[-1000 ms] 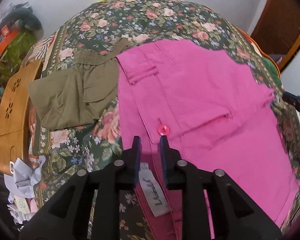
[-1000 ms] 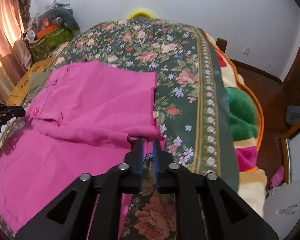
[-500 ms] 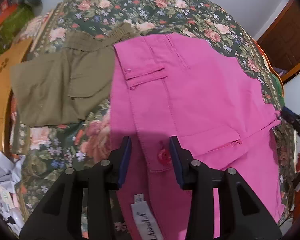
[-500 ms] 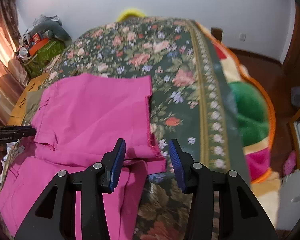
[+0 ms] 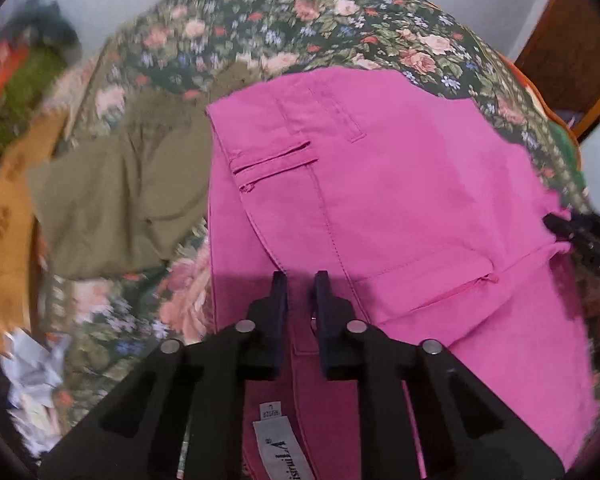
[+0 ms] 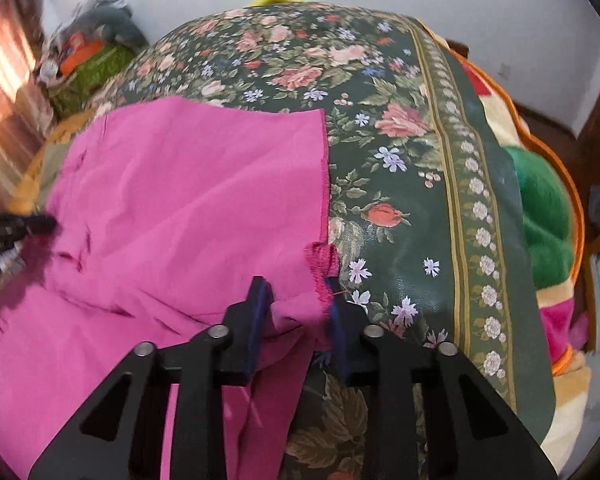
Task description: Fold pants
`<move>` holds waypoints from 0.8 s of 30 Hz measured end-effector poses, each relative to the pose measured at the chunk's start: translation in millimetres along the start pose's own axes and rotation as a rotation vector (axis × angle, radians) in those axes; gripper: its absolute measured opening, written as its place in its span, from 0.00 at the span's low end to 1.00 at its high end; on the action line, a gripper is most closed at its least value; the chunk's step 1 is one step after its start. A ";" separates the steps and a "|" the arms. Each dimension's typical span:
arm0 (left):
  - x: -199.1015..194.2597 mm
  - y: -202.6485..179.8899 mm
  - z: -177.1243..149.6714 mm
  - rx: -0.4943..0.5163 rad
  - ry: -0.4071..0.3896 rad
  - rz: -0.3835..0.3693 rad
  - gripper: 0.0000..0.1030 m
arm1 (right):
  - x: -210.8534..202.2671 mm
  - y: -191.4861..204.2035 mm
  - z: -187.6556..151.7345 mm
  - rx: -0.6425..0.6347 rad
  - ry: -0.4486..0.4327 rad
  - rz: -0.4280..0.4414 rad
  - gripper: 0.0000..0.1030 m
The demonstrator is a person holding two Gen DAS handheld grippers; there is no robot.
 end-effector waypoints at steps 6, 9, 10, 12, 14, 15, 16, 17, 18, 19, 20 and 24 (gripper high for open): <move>-18.2 1.3 9.2 0.054 -0.111 0.132 0.07 | -1.2 6.0 -1.0 -0.072 -0.013 -0.025 0.10; -25.0 3.7 12.3 0.053 -0.144 0.164 0.07 | -4.5 7.4 0.0 -0.107 -0.032 -0.059 0.09; -24.2 5.7 12.4 0.049 -0.140 0.167 0.07 | -4.1 7.2 0.6 -0.107 -0.034 -0.064 0.09; -19.2 9.0 11.7 0.043 -0.127 0.173 0.06 | -3.1 4.5 1.2 -0.102 -0.034 -0.069 0.08; -9.7 14.8 7.3 0.041 -0.100 0.197 0.06 | -1.0 3.9 1.4 -0.096 -0.032 -0.076 0.08; -3.2 16.0 4.7 0.036 -0.081 0.189 0.06 | 0.0 3.2 0.8 -0.095 -0.028 -0.077 0.08; 3.5 17.9 1.5 0.023 -0.061 0.174 0.06 | 0.4 3.4 0.3 -0.093 -0.026 -0.080 0.08; 5.9 18.7 -0.5 0.018 -0.055 0.165 0.06 | 1.2 3.4 -0.2 -0.094 -0.023 -0.082 0.08; 6.5 18.4 -0.1 0.017 -0.055 0.159 0.06 | 1.5 3.7 -0.5 -0.096 -0.021 -0.085 0.08; 6.0 17.8 -0.3 0.022 -0.054 0.158 0.06 | 1.7 4.1 -0.8 -0.100 -0.020 -0.089 0.08; 5.3 16.0 -0.6 0.032 -0.053 0.158 0.06 | 2.0 4.5 -1.1 -0.103 -0.014 -0.091 0.09; 0.9 12.4 -2.1 0.078 -0.060 0.151 0.07 | -0.9 4.0 -1.2 -0.089 -0.015 -0.075 0.15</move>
Point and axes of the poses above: each gripper's, at about its wrist camera, not at the fingertips, and x roughly the way its jaws point, y to its left, z to its top, the point moved 10 cm from there along x, roughly the way its jaws point, and after that the axes turned 5 degrees about z, right-handed, at the moved point
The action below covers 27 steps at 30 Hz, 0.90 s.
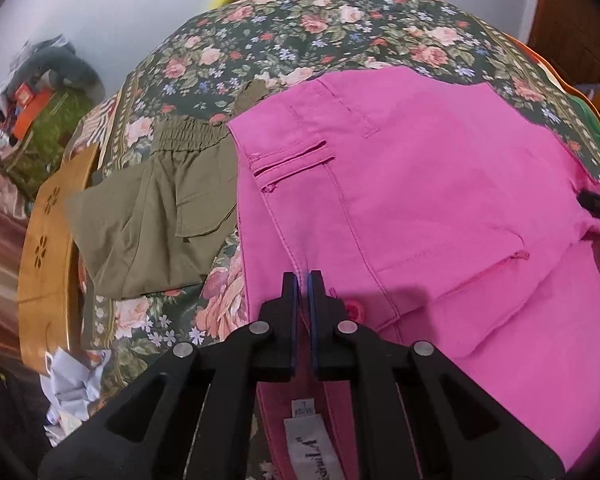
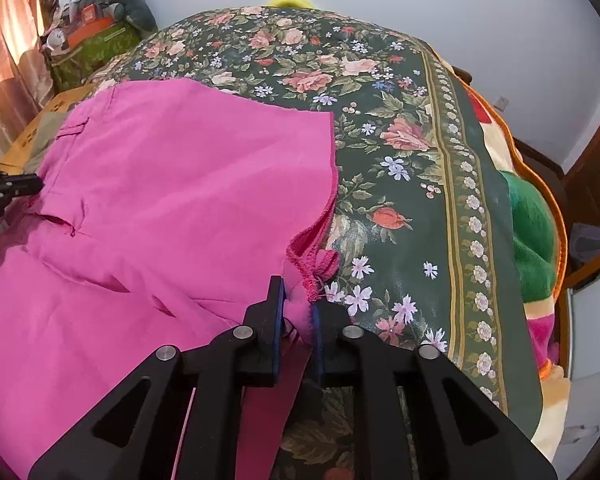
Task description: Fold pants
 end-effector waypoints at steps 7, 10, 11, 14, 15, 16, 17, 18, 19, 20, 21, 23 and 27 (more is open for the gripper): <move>-23.4 14.3 1.9 -0.031 -0.041 -0.013 0.12 | -28.2 -8.1 8.4 0.026 -0.073 -0.026 0.43; -35.6 25.1 11.1 -0.085 -0.072 -0.033 0.23 | -46.4 -7.1 19.4 0.012 -0.124 -0.039 0.50; -39.5 28.0 14.7 -0.095 -0.086 -0.031 0.29 | -50.7 -5.9 22.9 0.006 -0.137 -0.043 0.55; -52.3 37.0 27.2 -0.113 -0.134 -0.020 0.46 | -69.4 -2.4 39.0 -0.017 -0.200 -0.064 0.68; -56.3 39.1 31.9 -0.113 -0.150 -0.018 0.53 | -73.6 -1.1 43.6 -0.023 -0.217 -0.070 0.72; -59.3 40.9 35.5 -0.115 -0.163 -0.015 0.55 | -78.2 0.6 49.2 -0.030 -0.236 -0.075 0.74; -61.1 42.3 38.6 -0.115 -0.171 -0.013 0.58 | -83.1 2.8 56.4 -0.038 -0.256 -0.080 0.79; -62.9 44.0 42.9 -0.114 -0.179 -0.013 0.60 | -85.4 3.9 61.4 -0.043 -0.267 -0.080 0.83; -63.6 44.6 45.9 -0.113 -0.180 -0.014 0.61 | -87.9 5.8 68.5 -0.049 -0.282 -0.080 0.83; -64.4 45.4 49.3 -0.115 -0.184 -0.018 0.62 | -88.7 6.9 74.2 -0.052 -0.292 -0.079 0.83; -64.7 46.7 53.1 -0.120 -0.189 -0.023 0.63 | -88.2 8.1 78.8 -0.052 -0.298 -0.075 0.83; -63.4 49.7 62.4 -0.130 -0.192 -0.030 0.63 | -83.3 9.8 90.1 -0.048 -0.301 -0.060 0.83; -53.3 57.8 79.3 -0.159 -0.182 -0.043 0.63 | -67.7 8.1 105.1 -0.018 -0.288 -0.020 0.83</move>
Point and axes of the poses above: each gripper's, at about its wrist camera, not at the fingertips, and x roughly the way its jaws point, y to its left, z to its top, the point moved 10 cm from there along x, roughly the way its jaws point, and after that the axes turned 5 degrees about z, right-handed, at the moved point
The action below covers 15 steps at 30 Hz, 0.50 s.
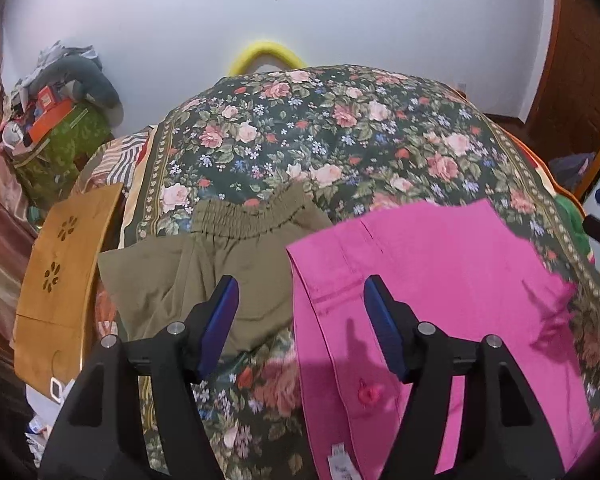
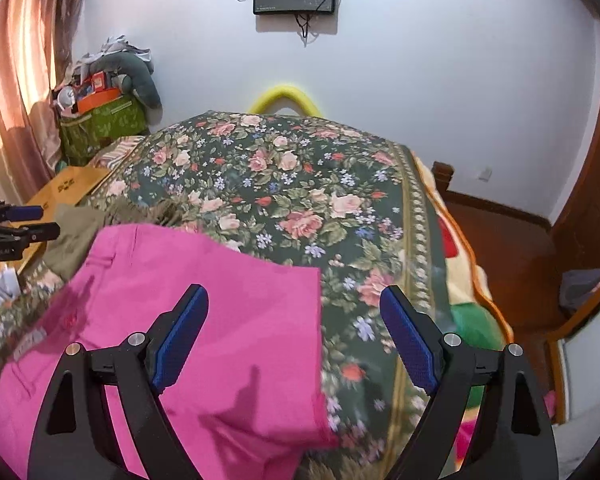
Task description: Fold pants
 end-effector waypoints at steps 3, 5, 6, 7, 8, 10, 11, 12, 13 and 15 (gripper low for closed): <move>18.3 8.0 5.7 -0.058 0.029 -0.024 0.64 | 21.2 -7.6 1.9 0.051 0.030 0.025 0.83; 31.1 13.7 4.9 -0.090 0.050 -0.027 0.64 | 34.9 -13.3 -0.7 0.091 0.057 0.044 0.83; 38.3 15.7 3.5 -0.100 0.064 -0.026 0.64 | 43.5 -16.3 -2.6 0.110 0.076 0.054 0.83; 46.1 16.8 1.4 -0.110 0.078 -0.028 0.64 | 52.1 -19.2 -4.6 0.124 0.092 0.059 0.83; 53.4 16.8 -0.8 -0.120 0.091 -0.032 0.64 | 57.2 -21.4 -6.0 0.130 0.102 0.059 0.83; 65.9 14.8 -4.9 -0.128 0.115 -0.044 0.64 | 72.4 -25.3 -10.0 0.137 0.133 0.056 0.82; 71.9 12.7 -6.9 -0.127 0.126 -0.048 0.64 | 78.9 -27.5 -12.0 0.137 0.148 0.052 0.81; 75.9 10.8 -8.1 -0.125 0.132 -0.050 0.64 | 89.0 -30.8 -14.5 0.142 0.168 0.042 0.81; 80.6 7.8 -8.9 -0.121 0.136 -0.057 0.64 | 93.4 -34.1 -15.2 0.147 0.180 0.035 0.81; 87.3 2.0 -9.5 -0.120 0.145 -0.076 0.64 | 107.1 -40.9 -18.2 0.163 0.211 0.014 0.79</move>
Point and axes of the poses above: each gripper's, at about its wrist camera, not at the fingertips, and x roughly the way its jaws point, y to its left, z to its top, the point moved 10 cm from there along x, roughly the way its jaws point, and after that the axes turned 5 degrees about z, right-handed, at the moved point
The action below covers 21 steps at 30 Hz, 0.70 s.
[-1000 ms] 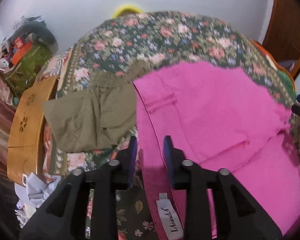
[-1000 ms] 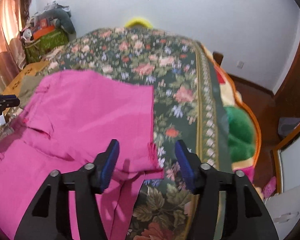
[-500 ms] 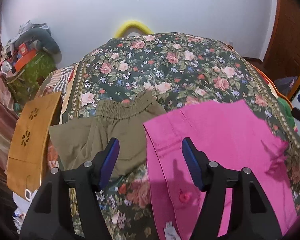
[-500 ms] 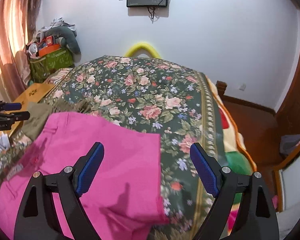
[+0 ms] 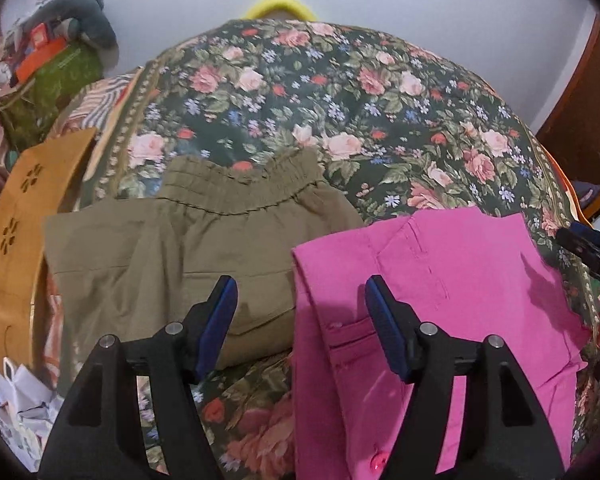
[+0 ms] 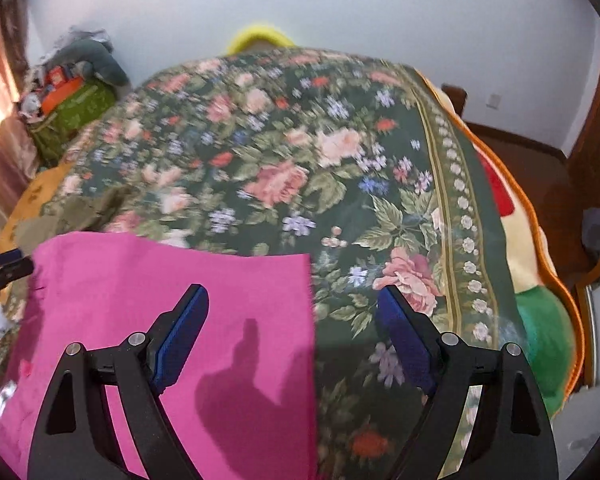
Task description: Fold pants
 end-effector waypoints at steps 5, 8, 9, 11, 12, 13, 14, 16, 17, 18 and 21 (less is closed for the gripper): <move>20.6 -14.9 -0.2 -0.039 0.059 -0.117 0.57 | 33.5 -3.0 -4.3 0.037 0.094 0.037 0.64; 22.5 -20.6 1.5 -0.037 0.063 -0.156 0.52 | 49.9 -0.4 -8.9 0.044 0.136 0.048 0.53; 22.5 -21.5 1.4 -0.032 0.062 -0.157 0.50 | 52.3 0.9 -8.9 0.034 0.132 0.044 0.53; 21.5 -25.4 0.6 -0.018 0.060 -0.175 0.40 | 54.5 5.0 -8.7 0.001 0.128 0.034 0.48; 19.6 -27.9 -0.2 -0.012 0.057 -0.186 0.33 | 55.7 7.4 -9.9 -0.018 0.132 0.028 0.39; 18.6 -29.3 0.5 -0.010 0.052 -0.188 0.30 | 57.1 9.4 -11.1 -0.035 0.138 0.025 0.34; 17.2 -30.5 0.8 -0.006 0.045 -0.178 0.28 | 58.2 10.6 -12.6 -0.048 0.142 0.023 0.22; 15.7 -33.4 0.5 -0.002 0.038 -0.170 0.23 | 60.0 13.6 -16.4 -0.067 0.146 0.018 0.05; 14.5 -34.6 0.6 -0.003 0.034 -0.162 0.20 | 59.7 14.0 -18.2 -0.070 0.138 0.006 0.05; 13.2 -35.0 0.7 -0.006 0.031 -0.151 0.16 | 60.1 13.8 -17.7 -0.075 0.131 -0.003 0.04; 3.7 -35.2 3.0 0.003 0.001 -0.120 0.13 | 56.8 14.0 -17.0 -0.085 0.124 -0.023 0.03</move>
Point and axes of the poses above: each gripper's, at about its wrist camera, not at the fingertips, and x roughly the way its jaws point, y to its left, z to its top, the point moved 10 cm from there along x, roughly the way its jaws point, and after that the axes turned 5 degrees about z, right-handed, at the moved point
